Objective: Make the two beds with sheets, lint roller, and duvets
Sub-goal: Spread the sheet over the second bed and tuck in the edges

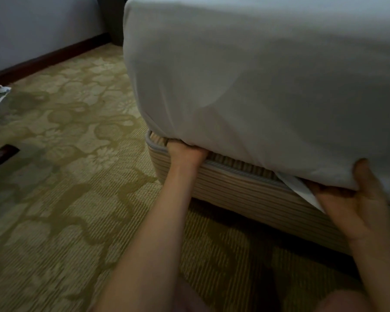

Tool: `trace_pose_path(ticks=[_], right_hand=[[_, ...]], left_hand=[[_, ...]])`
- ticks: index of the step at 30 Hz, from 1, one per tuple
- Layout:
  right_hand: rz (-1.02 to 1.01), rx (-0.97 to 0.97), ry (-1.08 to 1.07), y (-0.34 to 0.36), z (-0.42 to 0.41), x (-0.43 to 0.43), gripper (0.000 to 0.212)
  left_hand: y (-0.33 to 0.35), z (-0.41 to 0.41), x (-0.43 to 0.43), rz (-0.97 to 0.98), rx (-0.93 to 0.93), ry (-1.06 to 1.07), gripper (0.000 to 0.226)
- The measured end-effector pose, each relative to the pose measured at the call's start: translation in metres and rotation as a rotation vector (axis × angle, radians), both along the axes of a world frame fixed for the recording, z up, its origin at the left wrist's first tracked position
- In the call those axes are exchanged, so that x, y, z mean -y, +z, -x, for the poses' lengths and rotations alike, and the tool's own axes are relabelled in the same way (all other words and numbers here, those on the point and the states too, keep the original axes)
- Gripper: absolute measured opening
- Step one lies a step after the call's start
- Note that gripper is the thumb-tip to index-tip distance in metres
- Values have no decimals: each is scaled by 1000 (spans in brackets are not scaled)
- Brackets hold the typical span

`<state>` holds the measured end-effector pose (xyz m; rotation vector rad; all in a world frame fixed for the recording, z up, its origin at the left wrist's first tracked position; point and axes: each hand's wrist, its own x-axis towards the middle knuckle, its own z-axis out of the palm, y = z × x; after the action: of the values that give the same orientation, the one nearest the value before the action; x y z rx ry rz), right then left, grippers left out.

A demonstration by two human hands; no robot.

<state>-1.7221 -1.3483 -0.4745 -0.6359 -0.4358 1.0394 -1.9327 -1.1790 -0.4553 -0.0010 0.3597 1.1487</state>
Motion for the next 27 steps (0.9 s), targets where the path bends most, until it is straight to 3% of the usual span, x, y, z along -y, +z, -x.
trace_pose_path(ticks=[4, 5, 7, 9, 11, 16, 20, 24, 27], right_hand=[[24, -66, 3, 4, 4, 2, 101], [13, -88, 10, 5, 6, 2, 92], [24, -108, -30, 2, 5, 3, 54], [54, -94, -58, -3, 1, 3, 42], [40, -92, -54, -2, 2, 2, 40], [12, -121, 8, 0, 3, -2, 37], [7, -162, 60, 3, 3, 0, 58], [94, -202, 50, 9, 3, 5, 99], [252, -226, 23, 16, 5, 9, 108]], left_hand=[[5, 2, 6, 96, -51, 14, 49], [6, 3, 9, 129, -77, 32, 48], [7, 4, 22, 192, -221, 25, 48], [6, 2, 40, 236, -279, -76, 54], [6, -4, 49, 223, -216, -163, 54], [1, -23, 28, 114, 13, -99, 48], [-4, -37, 29, 55, 40, -59, 51], [4, -47, 40, 123, 8, 57, 54], [8, -62, 70, 194, -103, -55, 52]])
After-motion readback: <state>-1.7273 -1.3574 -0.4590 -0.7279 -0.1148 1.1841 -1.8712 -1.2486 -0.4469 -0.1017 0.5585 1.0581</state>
